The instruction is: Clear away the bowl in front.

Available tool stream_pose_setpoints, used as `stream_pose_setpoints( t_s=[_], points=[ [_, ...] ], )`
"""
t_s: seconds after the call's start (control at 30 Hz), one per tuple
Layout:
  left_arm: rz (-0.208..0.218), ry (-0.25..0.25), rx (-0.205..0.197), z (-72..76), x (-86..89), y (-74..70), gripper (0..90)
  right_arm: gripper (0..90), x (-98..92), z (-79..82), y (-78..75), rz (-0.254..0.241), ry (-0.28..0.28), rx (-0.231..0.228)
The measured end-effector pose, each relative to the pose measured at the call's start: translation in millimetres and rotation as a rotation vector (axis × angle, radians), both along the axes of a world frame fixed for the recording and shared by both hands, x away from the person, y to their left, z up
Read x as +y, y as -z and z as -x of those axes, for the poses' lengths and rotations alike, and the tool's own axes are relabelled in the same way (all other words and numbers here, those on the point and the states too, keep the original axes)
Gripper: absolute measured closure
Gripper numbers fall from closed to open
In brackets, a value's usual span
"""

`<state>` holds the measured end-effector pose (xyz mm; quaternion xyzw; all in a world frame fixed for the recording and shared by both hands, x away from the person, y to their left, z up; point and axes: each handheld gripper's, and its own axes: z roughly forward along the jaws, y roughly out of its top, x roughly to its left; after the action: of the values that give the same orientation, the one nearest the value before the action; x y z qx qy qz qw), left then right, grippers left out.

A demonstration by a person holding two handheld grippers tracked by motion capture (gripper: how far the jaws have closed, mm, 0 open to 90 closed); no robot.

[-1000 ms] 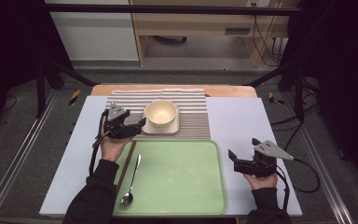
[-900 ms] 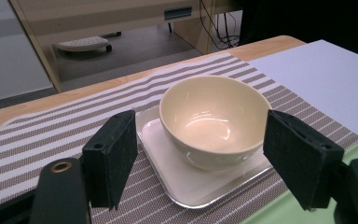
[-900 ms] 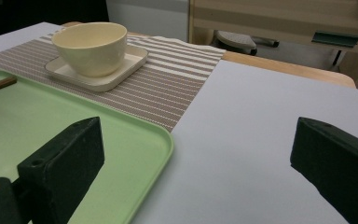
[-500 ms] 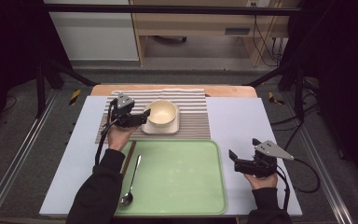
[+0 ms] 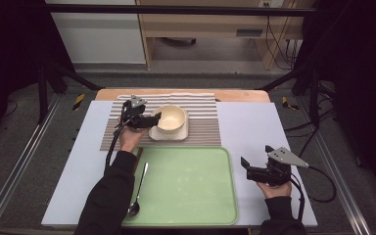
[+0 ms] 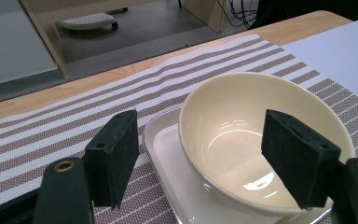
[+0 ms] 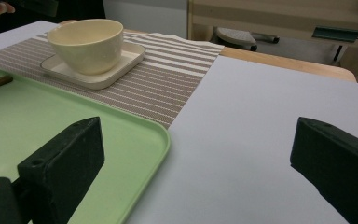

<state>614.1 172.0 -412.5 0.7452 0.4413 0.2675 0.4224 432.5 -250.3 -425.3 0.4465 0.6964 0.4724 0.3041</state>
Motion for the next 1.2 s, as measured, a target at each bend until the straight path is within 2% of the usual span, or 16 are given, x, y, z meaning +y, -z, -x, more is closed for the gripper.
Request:
stream_pose_setpoints(
  t_s=[0.33, 0.47, 0.57, 0.63, 0.67, 0.77, 1.0, 1.07, 1.2],
  points=[
    [-0.007, -0.023, 0.065, -14.8, -4.0, 20.0, 32.5, 3.2, -0.2, -0.6, 0.2, -0.001, -0.001, 0.001],
    [-0.017, -0.022, 0.095, -17.8, -5.2, 26.4, 37.6, 3.2, -0.7, -0.5, 0.4, -0.003, 0.0, 0.005],
    [-0.007, -0.032, 0.109, -19.5, -6.0, 30.5, 41.6, 3.3, -0.3, -0.5, 0.5, -0.005, -0.001, 0.008],
    [-0.011, -0.028, 0.134, -20.5, -5.6, 33.2, 44.2, 3.3, -0.3, -0.5, 0.5, -0.005, -0.002, 0.008],
    [0.0, -0.03, 0.136, -20.9, -6.7, 34.5, 45.3, 3.3, -0.4, -0.6, 0.5, -0.006, -0.002, 0.008],
    [-0.017, -0.021, 0.142, -20.7, -8.5, 35.2, 50.5, 3.4, -0.5, -0.4, 0.4, -0.006, -0.002, 0.008],
    [0.036, -0.035, 0.16, -21.6, -10.4, 36.1, 63.8, 3.4, -0.4, -0.6, 0.5, -0.006, -0.003, 0.008],
    [0.021, -0.044, 0.164, -21.3, -10.9, 35.6, 66.4, 3.4, -0.4, -0.5, 0.4, -0.006, -0.002, 0.008],
    [0.03, -0.067, 0.17, -21.7, -11.9, 35.6, 70.3, 3.4, -0.5, -0.7, 0.4, -0.006, -0.003, 0.008]
  ],
)
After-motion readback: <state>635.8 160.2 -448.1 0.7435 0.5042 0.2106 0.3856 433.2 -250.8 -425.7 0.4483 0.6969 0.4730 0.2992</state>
